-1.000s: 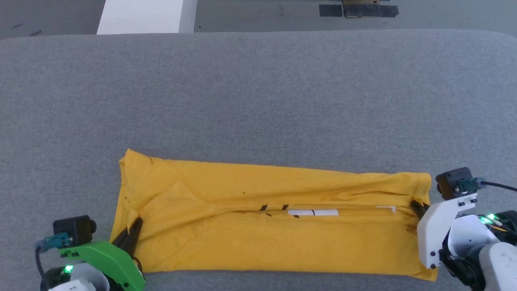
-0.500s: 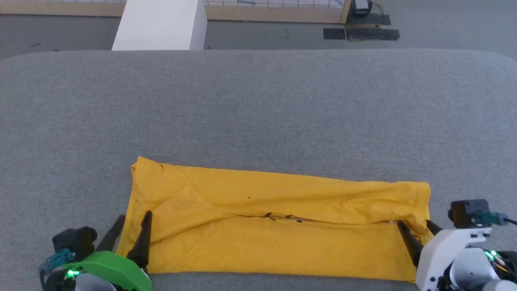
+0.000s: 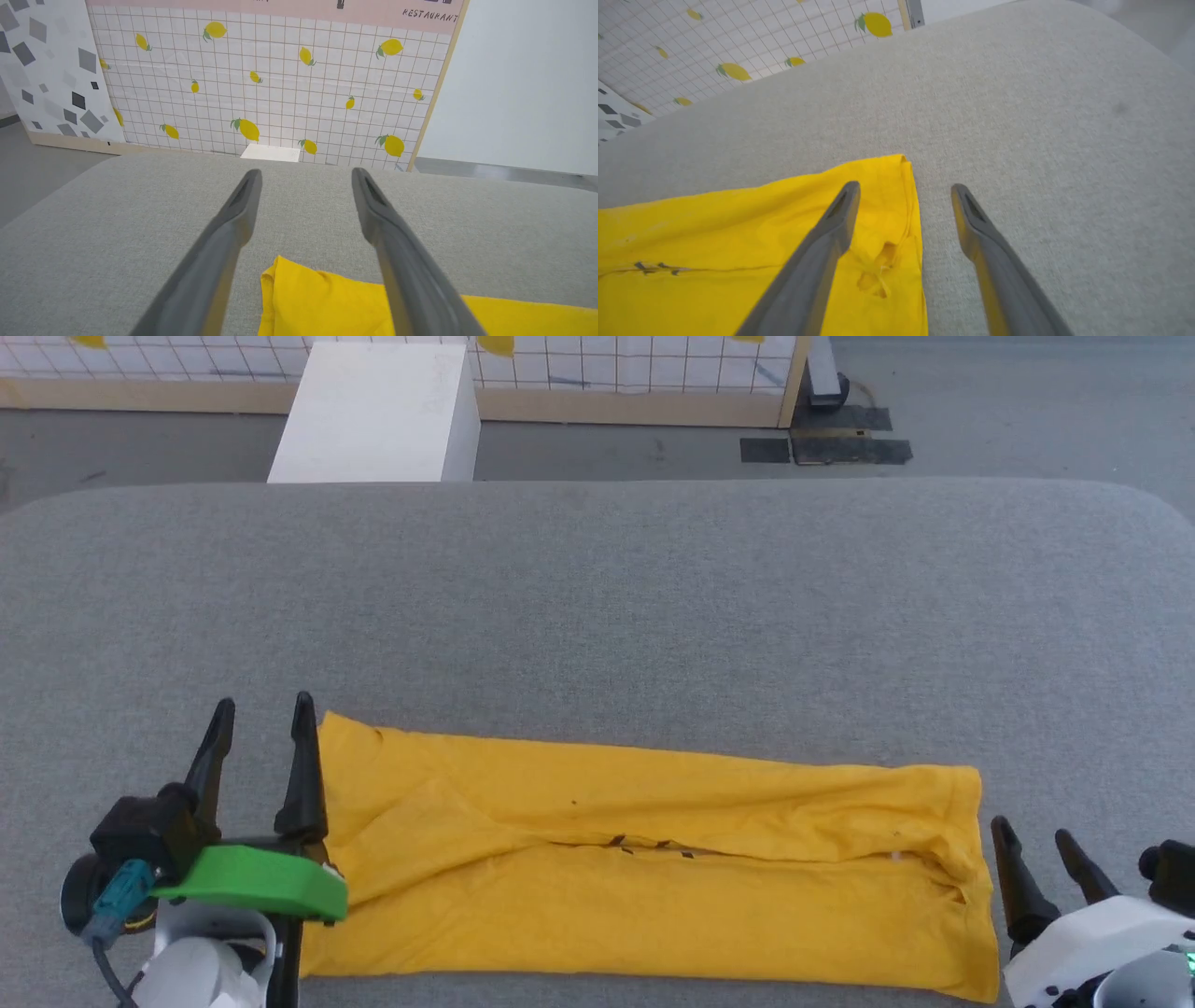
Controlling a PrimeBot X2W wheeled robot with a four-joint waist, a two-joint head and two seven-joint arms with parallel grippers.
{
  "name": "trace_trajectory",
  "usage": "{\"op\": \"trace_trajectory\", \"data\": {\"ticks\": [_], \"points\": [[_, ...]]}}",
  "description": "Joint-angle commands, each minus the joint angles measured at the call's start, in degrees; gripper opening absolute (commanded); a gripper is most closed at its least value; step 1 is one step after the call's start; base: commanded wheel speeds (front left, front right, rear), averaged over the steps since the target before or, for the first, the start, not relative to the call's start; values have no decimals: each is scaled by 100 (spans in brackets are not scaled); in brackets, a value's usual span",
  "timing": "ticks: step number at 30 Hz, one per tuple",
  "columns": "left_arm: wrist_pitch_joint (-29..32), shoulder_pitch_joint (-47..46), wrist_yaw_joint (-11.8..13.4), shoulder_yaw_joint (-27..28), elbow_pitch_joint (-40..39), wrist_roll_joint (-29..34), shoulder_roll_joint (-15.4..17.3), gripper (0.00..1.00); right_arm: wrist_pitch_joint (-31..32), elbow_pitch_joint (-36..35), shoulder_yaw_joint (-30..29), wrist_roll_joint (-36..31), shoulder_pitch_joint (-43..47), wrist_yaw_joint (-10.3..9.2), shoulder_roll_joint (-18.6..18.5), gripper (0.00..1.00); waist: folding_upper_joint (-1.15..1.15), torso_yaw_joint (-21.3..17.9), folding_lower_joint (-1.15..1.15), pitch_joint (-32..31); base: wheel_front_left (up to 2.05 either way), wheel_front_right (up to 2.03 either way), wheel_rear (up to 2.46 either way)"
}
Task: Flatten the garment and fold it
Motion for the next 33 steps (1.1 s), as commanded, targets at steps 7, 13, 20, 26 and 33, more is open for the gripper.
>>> {"op": "trace_trajectory", "data": {"ticks": [7,13,20,26,33], "points": [[-31,-236,-266,263,199,657,-349,100,400,1062,-53,69,-547,-8,16,100,0,-26,0,-112,0,0,0],[-32,-329,-457,439,383,864,-618,100,1197,1737,18,-196,-982,-8,16,100,0,-14,0,-101,0,0,0],[-32,-372,-692,605,636,1033,-836,100,2470,1866,346,-321,-1045,-8,17,0,0,51,0,-41,0,0,0],[-32,-379,-763,728,723,1090,-909,100,2508,1485,209,-432,-1002,-8,17,0,0,48,0,-16,0,0,0],[-32,-384,-836,843,734,1157,-998,100,2333,914,-638,-1440,-1126,-8,17,0,0,66,0,69,0,0,0]]}}
